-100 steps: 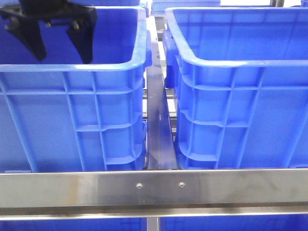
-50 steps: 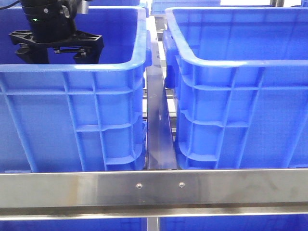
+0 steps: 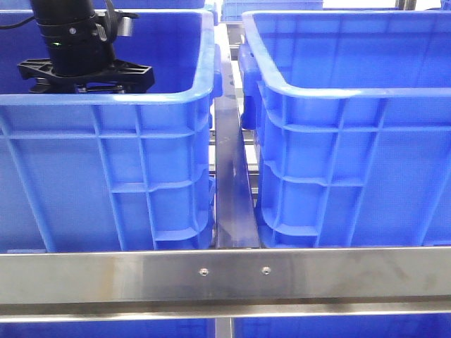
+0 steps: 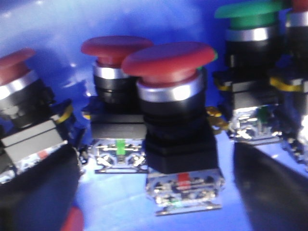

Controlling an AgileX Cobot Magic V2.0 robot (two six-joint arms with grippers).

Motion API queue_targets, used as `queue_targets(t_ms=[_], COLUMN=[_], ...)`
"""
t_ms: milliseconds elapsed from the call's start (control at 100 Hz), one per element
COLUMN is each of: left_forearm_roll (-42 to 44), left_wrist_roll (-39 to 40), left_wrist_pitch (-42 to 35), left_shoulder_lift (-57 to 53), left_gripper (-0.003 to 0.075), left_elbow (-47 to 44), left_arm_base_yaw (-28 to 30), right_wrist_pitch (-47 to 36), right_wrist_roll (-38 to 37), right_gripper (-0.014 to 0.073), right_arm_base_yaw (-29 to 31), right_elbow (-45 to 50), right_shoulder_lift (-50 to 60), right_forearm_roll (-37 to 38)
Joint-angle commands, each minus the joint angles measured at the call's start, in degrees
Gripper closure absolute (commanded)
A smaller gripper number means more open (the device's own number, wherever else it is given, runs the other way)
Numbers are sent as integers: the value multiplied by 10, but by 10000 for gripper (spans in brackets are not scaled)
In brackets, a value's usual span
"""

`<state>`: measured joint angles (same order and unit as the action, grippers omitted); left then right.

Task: Pick red and yellow buttons and place in box
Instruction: 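Lower the left gripper into the button bin and grasp a red button, then lift the red button with the left gripper toward the gap between bins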

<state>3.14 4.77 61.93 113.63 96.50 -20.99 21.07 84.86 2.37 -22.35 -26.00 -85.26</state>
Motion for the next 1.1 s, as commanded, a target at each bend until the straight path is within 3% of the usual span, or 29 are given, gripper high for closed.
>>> queue_targets(t_ms=[0,200,410,740,1090], left_forearm_roll=[-21,-31,-31,-47,-226], left_wrist_roll=[7,7,1,-39,-203], left_wrist_pitch=[-17,-19,-20,-51,-65], left_shoulder_lift=[-29,-29,-29,-79,-146], left_gripper=[277,486,612,617,617], left_elbow=[17,17,17,17,17], left_arm_base_yaw=[0,0,0,0,0], right_wrist_pitch=[4,4,4,4,4], right_wrist_roll=[4,4,4,4,4], right_gripper=[663,663,663,663,663], right_arm_base_yaw=[3,3,3,3,3], right_elbow=[-16,-16,-16,-16,-16], right_shoulder_lift=[-1,-1,-1,-1,-1], right_forearm_roll=[-18,-18,-18,-18,-18])
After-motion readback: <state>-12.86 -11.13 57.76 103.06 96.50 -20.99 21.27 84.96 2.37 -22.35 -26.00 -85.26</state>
